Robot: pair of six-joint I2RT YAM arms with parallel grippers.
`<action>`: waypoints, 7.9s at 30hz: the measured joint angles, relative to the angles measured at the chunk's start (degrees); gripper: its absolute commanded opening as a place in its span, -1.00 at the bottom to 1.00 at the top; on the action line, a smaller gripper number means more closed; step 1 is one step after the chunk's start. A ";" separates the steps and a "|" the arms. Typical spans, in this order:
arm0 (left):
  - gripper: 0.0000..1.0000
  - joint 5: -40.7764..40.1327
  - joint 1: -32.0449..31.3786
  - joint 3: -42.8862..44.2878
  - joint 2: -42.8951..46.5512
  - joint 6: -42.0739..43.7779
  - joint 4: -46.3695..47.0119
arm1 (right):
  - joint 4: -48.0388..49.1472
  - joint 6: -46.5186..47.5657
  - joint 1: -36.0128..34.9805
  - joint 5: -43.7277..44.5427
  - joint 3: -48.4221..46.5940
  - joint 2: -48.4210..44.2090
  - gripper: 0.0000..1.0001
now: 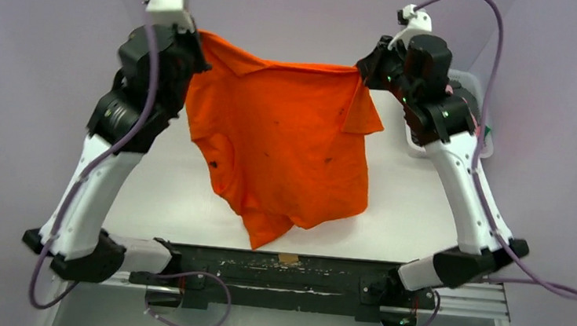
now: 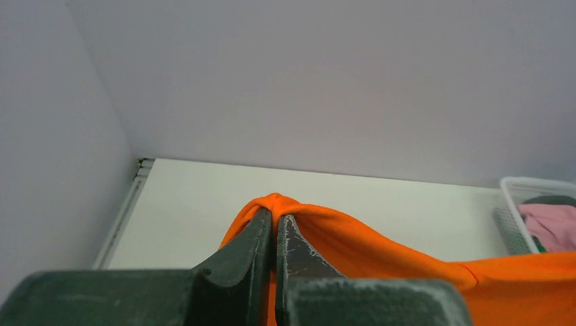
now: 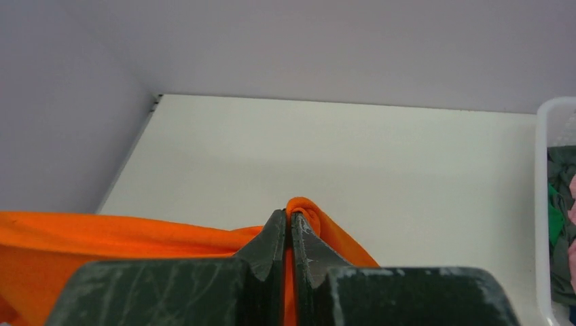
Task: Fold and stack the t-shirts
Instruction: Flatten out the tshirt, then grab the side of the flattened tshirt closest away from the robot with both arms
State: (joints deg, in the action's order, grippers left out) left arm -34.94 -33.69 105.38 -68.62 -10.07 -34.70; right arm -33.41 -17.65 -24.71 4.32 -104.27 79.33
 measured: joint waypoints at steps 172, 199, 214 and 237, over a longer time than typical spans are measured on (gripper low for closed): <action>1.00 42.05 23.32 -66.79 -4.46 -34.69 9.57 | 24.22 -7.43 -40.50 0.26 36.46 29.55 -0.08; 1.00 43.67 23.56 -57.46 -19.02 -34.75 12.50 | 8.96 -13.94 -40.52 -2.45 38.21 21.05 -0.96; 1.00 40.19 23.56 -58.42 -4.66 -32.68 2.80 | 1.53 -14.36 -34.93 -8.31 42.27 9.90 0.96; 0.37 32.24 7.10 -76.50 14.19 -42.47 -13.31 | -9.66 -28.96 0.46 23.15 66.84 -27.52 0.94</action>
State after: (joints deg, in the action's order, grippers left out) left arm -2.70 -26.59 28.88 -54.43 -52.53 -48.01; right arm -43.07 -46.61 -24.25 27.46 -37.43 51.81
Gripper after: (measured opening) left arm 0.733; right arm 0.979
